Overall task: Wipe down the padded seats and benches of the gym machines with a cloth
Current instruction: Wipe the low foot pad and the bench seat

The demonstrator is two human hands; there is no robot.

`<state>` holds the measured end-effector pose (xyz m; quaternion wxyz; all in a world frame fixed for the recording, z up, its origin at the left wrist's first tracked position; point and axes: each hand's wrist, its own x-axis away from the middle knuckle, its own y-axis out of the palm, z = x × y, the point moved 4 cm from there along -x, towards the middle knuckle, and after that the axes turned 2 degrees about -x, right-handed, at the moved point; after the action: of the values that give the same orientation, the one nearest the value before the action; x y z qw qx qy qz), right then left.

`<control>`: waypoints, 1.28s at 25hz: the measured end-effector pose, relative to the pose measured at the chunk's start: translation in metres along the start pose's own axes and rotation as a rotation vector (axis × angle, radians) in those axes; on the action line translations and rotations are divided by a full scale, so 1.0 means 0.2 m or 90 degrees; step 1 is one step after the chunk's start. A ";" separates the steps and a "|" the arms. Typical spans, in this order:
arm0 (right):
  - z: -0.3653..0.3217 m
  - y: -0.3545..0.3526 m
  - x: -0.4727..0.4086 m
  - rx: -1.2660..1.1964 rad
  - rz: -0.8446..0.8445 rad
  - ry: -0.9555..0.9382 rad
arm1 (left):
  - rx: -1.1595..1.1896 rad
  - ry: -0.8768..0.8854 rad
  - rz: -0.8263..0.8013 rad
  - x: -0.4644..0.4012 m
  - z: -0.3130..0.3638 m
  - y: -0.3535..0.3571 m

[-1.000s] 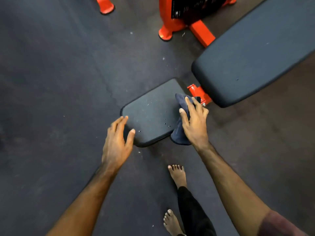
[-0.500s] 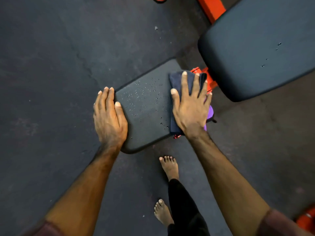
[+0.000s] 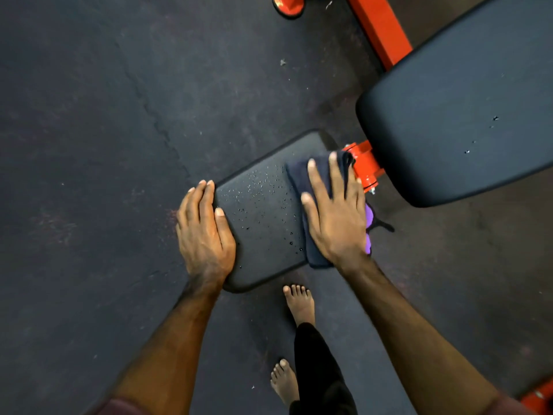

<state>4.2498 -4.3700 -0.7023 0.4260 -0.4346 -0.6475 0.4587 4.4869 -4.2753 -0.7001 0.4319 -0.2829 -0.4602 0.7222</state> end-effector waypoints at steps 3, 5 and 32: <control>0.21 -0.01 0.18 -0.052 -0.036 0.003 | -0.002 -0.008 -0.010 0.00 0.00 -0.01; 0.25 0.00 0.00 -0.099 -0.021 0.142 | 0.002 -0.018 -0.008 -0.01 -0.01 -0.01; -0.23 0.01 -0.50 0.012 -0.025 -0.134 | 0.030 -0.003 0.030 0.01 -0.04 0.02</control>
<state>4.3204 -4.4550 -0.7090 0.3686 -0.3676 -0.6924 0.4995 4.4906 -4.2717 -0.7066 0.4200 -0.2818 -0.4372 0.7437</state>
